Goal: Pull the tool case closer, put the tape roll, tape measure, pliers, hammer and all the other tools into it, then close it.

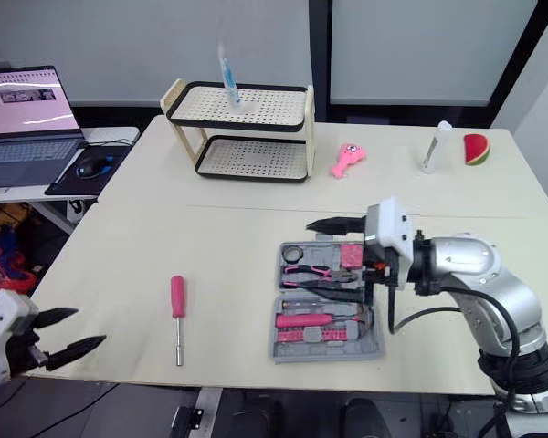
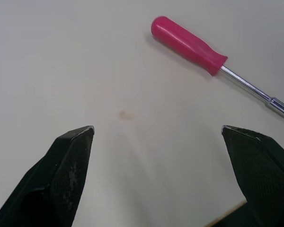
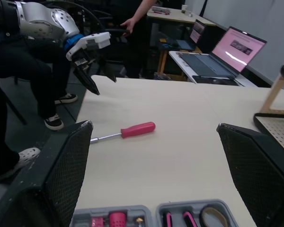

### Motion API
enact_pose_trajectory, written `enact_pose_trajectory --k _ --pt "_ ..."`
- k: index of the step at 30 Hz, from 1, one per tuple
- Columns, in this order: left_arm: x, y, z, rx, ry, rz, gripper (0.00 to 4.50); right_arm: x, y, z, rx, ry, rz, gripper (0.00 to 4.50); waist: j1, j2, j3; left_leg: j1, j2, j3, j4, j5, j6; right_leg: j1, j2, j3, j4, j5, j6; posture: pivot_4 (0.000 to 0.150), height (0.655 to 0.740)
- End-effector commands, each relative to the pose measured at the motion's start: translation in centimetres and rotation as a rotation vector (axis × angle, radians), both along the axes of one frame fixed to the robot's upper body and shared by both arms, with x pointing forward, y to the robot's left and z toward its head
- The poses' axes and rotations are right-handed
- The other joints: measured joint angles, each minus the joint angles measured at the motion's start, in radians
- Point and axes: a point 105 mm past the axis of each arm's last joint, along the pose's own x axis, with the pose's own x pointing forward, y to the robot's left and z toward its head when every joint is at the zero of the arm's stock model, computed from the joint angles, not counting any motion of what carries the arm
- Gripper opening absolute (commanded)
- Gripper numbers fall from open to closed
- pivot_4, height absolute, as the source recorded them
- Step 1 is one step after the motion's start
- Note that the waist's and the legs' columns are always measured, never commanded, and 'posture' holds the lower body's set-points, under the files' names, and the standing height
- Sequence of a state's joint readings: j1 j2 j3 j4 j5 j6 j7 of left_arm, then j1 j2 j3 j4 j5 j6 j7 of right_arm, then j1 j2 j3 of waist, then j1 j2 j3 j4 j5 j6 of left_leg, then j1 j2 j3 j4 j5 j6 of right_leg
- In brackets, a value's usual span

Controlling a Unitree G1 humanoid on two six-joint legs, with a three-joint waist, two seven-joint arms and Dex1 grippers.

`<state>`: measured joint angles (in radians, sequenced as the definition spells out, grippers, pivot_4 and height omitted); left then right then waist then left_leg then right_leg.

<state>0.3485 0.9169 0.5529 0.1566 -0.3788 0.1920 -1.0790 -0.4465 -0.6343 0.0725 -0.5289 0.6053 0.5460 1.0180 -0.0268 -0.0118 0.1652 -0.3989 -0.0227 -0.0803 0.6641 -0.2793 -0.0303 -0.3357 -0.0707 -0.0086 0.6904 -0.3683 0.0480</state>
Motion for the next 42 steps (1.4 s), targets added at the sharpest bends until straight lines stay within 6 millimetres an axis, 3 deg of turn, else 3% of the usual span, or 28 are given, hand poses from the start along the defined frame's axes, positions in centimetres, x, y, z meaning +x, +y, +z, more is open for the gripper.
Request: enact_pose_trajectory --k 1,5,8,12,20,22,26,32,42 --pt "0.2 -0.1 1.9 0.013 -0.056 0.013 4.5 -0.4 0.3 0.8 0.008 -0.038 0.016 4.48 0.002 -0.002 -0.001 0.0 0.0 -0.001 0.0 0.0 0.0 0.0 0.0 -0.001 0.0 0.0 0.0 0.15 0.74" --pt "0.7 -0.3 2.9 0.049 -0.061 -0.039 4.5 -0.2 0.1 0.4 -0.007 -0.047 -0.004 4.48 0.002 -0.003 -0.002 0.0 0.0 -0.001 0.0 0.0 0.0 0.001 0.0 -0.001 0.0 0.0 0.0 0.15 0.74" --pt "1.3 -0.8 3.8 0.196 -0.062 -0.201 4.5 -0.3 0.0 0.0 -0.027 -0.051 -0.013 4.48 0.001 -0.004 -0.002 0.0 0.0 -0.001 0.0 0.0 0.0 0.001 0.001 -0.001 0.0 0.0 0.0 0.15 0.74" --pt "3.8 -2.2 6.1 0.277 -0.091 -0.385 4.5 0.1 -0.2 -0.3 -0.029 -0.055 -0.039 4.48 0.002 -0.004 -0.002 0.0 0.0 -0.001 -0.001 0.0 0.0 0.001 0.001 -0.002 0.0 0.0 0.0 0.15 0.74" --pt "6.0 -4.3 6.6 0.597 0.038 -0.879 4.5 0.3 -0.6 -0.8 -0.04 -0.064 -0.081 4.48 -0.005 -0.004 -0.002 0.0 0.001 0.002 -0.001 0.0 0.0 -0.001 0.008 -0.002 0.002 0.0 0.0 0.15 0.74" --pt "6.2 -4.8 6.1 0.666 0.065 -1.008 4.5 0.1 -0.5 -0.8 -0.041 -0.065 -0.083 4.48 -0.012 -0.003 -0.002 0.0 0.001 0.002 -0.001 0.0 0.0 -0.002 0.008 -0.002 0.002 0.0 0.0 0.15 0.74" --pt "7.2 -5.7 3.2 0.873 0.092 -1.282 4.5 -0.1 -0.7 -1.0 -0.046 -0.064 -0.117 4.48 -0.009 -0.003 -0.001 0.0 0.001 0.001 -0.001 0.0 0.0 -0.003 0.009 -0.002 0.006 0.0 0.0 0.15 0.74" --pt "9.0 -7.3 1.4 0.918 0.056 -1.392 4.5 -0.3 -0.9 -1.3 -0.055 -0.05 -0.141 4.48 -0.006 -0.005 -0.001 0.0 0.0 0.001 0.001 0.0 -0.001 -0.003 0.009 -0.002 0.006 0.0 0.0 0.15 0.74" --pt "10.2 -9.1 -1.4 0.973 0.038 -1.501 4.5 -0.4 -1.1 -2.0 -0.068 -0.028 -0.183 4.48 -0.007 -0.006 -0.001 0.0 0.001 0.001 0.001 0.003 -0.004 -0.003 0.009 -0.003 0.006 0.0 0.0 0.15 0.74"
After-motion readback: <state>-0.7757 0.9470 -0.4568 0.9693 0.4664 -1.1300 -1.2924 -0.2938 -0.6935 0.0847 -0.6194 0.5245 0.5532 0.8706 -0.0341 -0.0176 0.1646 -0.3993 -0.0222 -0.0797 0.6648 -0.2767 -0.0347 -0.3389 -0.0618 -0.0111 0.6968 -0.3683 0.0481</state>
